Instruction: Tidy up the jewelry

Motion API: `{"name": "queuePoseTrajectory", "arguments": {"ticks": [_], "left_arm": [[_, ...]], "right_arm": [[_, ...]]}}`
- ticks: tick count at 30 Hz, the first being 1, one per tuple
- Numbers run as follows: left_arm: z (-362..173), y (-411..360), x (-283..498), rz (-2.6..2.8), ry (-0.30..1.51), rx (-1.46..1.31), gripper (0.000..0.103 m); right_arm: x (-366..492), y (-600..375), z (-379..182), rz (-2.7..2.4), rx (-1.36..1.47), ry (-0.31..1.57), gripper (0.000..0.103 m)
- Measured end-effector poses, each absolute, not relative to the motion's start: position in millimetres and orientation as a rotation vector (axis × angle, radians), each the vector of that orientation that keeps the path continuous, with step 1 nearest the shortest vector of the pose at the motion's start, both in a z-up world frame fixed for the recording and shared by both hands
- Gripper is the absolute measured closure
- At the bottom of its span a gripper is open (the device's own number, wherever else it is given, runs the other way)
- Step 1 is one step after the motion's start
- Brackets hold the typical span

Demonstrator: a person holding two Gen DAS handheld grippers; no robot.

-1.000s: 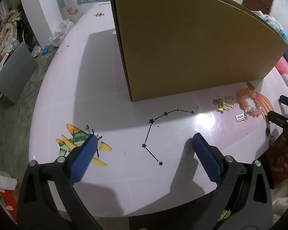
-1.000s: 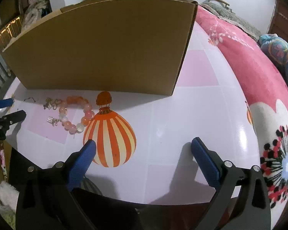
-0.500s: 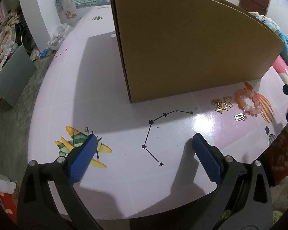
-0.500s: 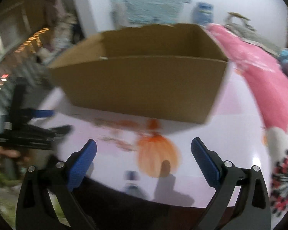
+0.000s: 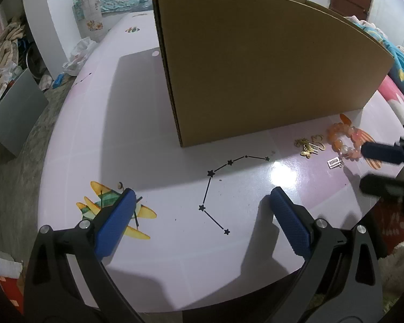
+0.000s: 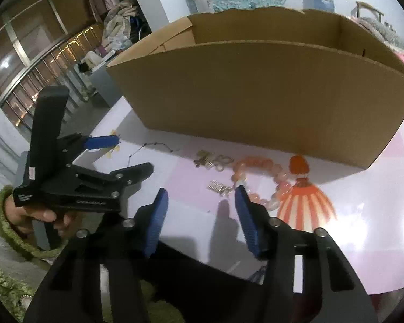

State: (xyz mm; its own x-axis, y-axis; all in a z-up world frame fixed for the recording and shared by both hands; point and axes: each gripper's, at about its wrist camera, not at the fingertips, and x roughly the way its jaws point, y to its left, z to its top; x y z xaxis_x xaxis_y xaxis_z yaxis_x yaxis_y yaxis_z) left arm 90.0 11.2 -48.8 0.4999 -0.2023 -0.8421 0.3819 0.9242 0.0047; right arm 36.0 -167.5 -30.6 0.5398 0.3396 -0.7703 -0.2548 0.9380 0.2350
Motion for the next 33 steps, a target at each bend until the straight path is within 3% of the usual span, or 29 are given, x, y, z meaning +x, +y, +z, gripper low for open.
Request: {"name": "queuePoseTrajectory", "arguments": {"ticks": [10,14,16,20,33], "left_arm": [[-48.5,10.8,90.8,-0.358,0.984,0.200,0.007],[-48.6,10.3,91.2,-0.353,0.985,0.198,0.007],[-48.6,10.3,91.8,-0.350,0.985,0.196,0.007],[-48.6,8.1,91.5,-0.343,0.985,0.192,0.007],[-47.5,5.4,95.3,-0.339,0.999,0.194,0.007]], "right_arm": [[44.3,-177.1,-35.0,0.385,-0.290,0.954,0.080],[48.8,-173.8,-41.6,0.441,-0.404,0.966,0.084],[52.4,-173.8,-42.4,0.465,-0.413,0.982,0.093],[56.0,-183.8,-33.0,0.470,-0.339,0.982,0.093],[55.7,-290.3,47.7,0.354,0.298,0.764,0.093]]}}
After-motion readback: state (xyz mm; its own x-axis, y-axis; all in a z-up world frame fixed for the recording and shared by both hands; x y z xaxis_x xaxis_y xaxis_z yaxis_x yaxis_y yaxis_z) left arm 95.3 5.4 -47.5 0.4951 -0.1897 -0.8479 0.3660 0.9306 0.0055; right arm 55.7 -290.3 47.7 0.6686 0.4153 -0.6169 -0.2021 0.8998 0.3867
